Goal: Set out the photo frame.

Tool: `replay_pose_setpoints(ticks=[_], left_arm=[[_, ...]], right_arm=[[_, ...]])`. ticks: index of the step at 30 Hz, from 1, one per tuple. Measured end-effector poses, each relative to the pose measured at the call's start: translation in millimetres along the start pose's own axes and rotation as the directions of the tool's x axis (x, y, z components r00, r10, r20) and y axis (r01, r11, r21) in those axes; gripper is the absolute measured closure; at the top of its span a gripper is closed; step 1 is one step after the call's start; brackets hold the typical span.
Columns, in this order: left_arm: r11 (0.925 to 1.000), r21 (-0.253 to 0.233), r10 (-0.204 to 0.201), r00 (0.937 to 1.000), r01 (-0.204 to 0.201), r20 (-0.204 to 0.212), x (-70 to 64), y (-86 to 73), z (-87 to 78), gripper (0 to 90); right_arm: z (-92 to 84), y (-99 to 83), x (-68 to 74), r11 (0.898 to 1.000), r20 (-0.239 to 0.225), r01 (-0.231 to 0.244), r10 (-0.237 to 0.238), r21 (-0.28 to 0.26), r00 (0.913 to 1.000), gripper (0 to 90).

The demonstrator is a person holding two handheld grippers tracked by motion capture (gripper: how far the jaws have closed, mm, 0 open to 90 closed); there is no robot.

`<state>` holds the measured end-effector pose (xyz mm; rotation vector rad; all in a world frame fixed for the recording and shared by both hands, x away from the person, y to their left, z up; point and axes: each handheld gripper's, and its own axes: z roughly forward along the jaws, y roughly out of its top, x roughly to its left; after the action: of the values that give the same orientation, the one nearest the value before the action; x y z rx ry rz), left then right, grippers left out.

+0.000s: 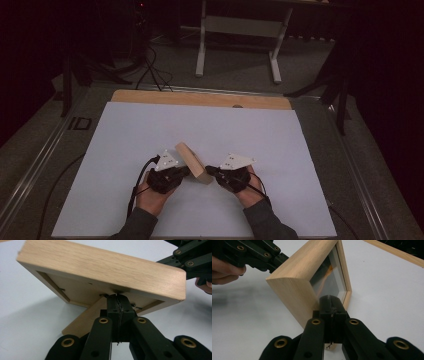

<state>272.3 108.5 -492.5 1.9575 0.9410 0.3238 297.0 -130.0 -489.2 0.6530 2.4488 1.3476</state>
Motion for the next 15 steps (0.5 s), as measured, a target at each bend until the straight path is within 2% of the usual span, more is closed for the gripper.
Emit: replay_pose_setpoints(ticks=[15], left_arm=[[0.9998,0.02,-0.003,1.0,0.003,-0.003,1.5,-3.6,6.2,89.7]], right_arm=[[3.2,-2.7,0.5,1.0,-0.014,0.001,-0.001,0.03,0.9999,89.7]])
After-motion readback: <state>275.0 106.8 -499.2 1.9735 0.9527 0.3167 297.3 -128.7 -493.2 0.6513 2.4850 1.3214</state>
